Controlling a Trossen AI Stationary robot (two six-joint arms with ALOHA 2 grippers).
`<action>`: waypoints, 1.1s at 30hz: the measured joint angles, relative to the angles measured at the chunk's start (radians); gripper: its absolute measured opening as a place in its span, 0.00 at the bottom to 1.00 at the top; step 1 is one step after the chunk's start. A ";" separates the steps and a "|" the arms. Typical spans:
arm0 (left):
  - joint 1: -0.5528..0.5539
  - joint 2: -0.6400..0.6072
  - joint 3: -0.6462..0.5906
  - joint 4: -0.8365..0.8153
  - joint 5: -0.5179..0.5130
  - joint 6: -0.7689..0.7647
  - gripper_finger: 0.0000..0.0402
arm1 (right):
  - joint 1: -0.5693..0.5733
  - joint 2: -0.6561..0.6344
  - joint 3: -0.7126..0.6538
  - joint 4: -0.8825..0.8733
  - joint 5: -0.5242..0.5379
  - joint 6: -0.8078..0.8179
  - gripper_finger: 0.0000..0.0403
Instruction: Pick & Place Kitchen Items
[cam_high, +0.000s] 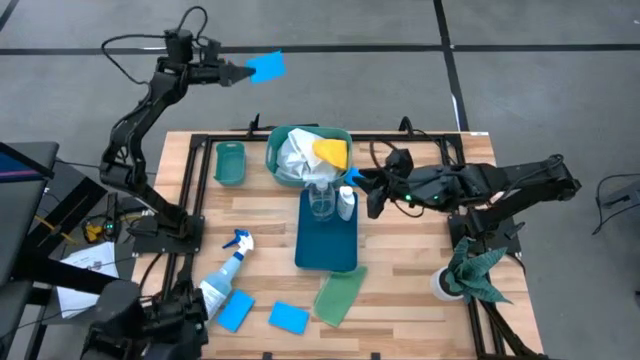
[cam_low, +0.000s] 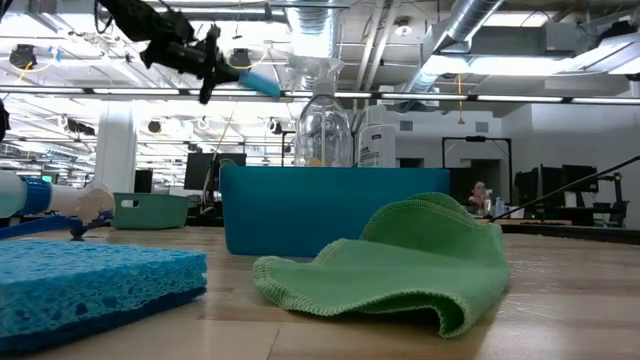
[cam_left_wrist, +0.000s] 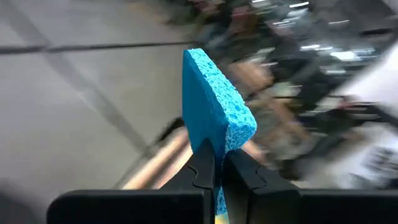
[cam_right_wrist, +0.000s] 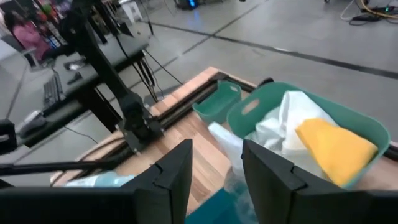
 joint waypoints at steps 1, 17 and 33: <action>0.000 0.000 0.000 -0.058 -0.055 0.042 0.01 | 0.000 0.002 0.000 0.004 -0.001 0.000 0.33; -0.249 -0.336 -0.121 -0.524 -0.964 0.071 0.00 | 0.000 0.013 0.000 0.003 -0.001 0.002 0.33; -0.646 -0.978 -0.688 -0.469 -1.467 -0.782 0.00 | 0.000 0.013 0.000 0.003 -0.157 -0.145 0.33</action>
